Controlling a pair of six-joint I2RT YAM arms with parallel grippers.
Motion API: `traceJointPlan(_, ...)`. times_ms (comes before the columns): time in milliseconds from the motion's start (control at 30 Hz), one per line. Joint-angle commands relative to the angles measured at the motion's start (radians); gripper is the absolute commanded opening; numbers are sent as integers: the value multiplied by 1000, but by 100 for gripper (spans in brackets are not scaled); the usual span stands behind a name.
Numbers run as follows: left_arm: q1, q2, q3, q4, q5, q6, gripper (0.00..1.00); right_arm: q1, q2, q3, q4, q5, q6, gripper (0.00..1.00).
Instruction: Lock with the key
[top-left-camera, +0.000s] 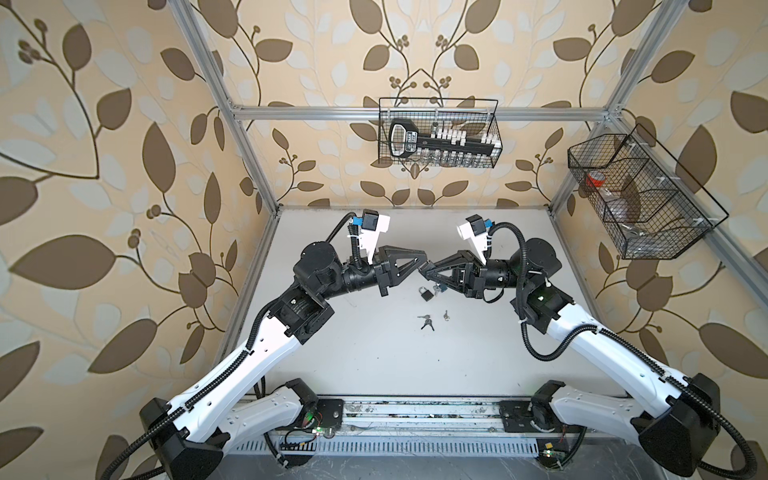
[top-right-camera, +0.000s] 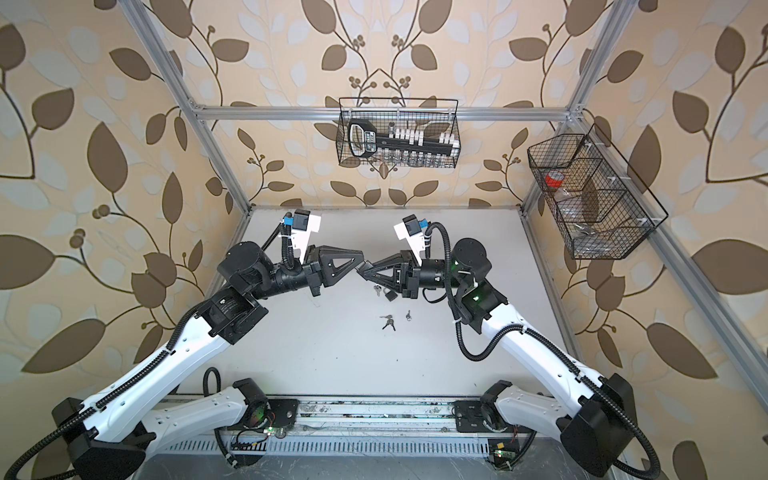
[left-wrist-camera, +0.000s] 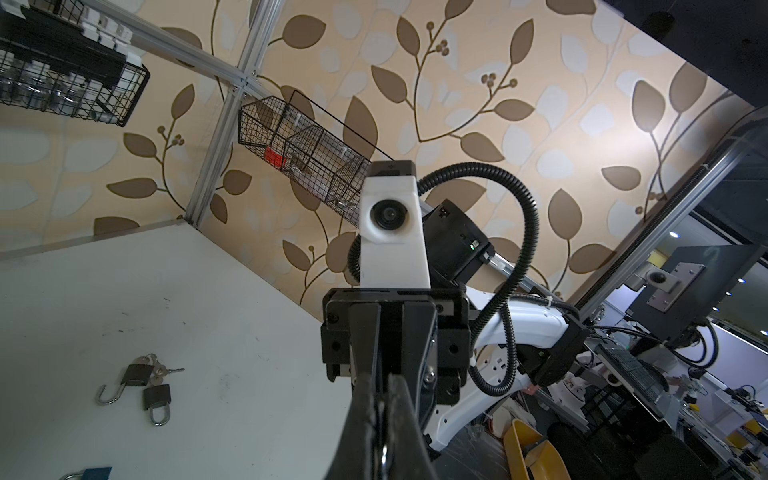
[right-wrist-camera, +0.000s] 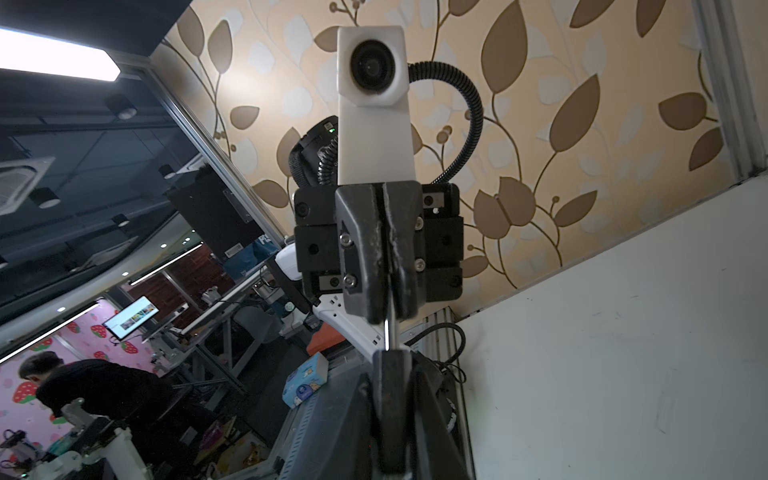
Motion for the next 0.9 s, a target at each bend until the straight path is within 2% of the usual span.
traceJointPlan(0, -84, 33, -34, -105, 123, 33, 0, 4, 8, 96, -17, 175, -115, 0)
traceJointPlan(100, -99, 40, -41, -91, 134, 25, 0, 1, 38, 109, 97, 128, -29, 0)
traceJointPlan(333, -123, 45, -65, -86, 160, 34, 0, -2, 107, 119, 460, 2, 283, 0)
traceJointPlan(500, -123, 42, -67, -101, 163, 43, 0, -3, 95, 121, 491, 1, 317, 0)
traceJointPlan(567, -127, 50, -66, -95, 171, 43, 0, -4, 89, 138, 412, 12, 262, 0)
traceJointPlan(667, -129, 45, -55, -126, 150, 59, 0, -1, 61, 169, 164, 51, 61, 0)
traceJointPlan(767, -124, -21, -30, -247, -31, 103, 0, -2, 9, 159, -72, 120, -141, 2)
traceJointPlan(800, -117, -46, -29, -263, -84, 106, 0, -2, -12, 137, -123, 148, -202, 8)
traceJointPlan(867, -104, -74, -8, -306, -175, 103, 0, -2, -52, 84, -198, 190, -289, 26)
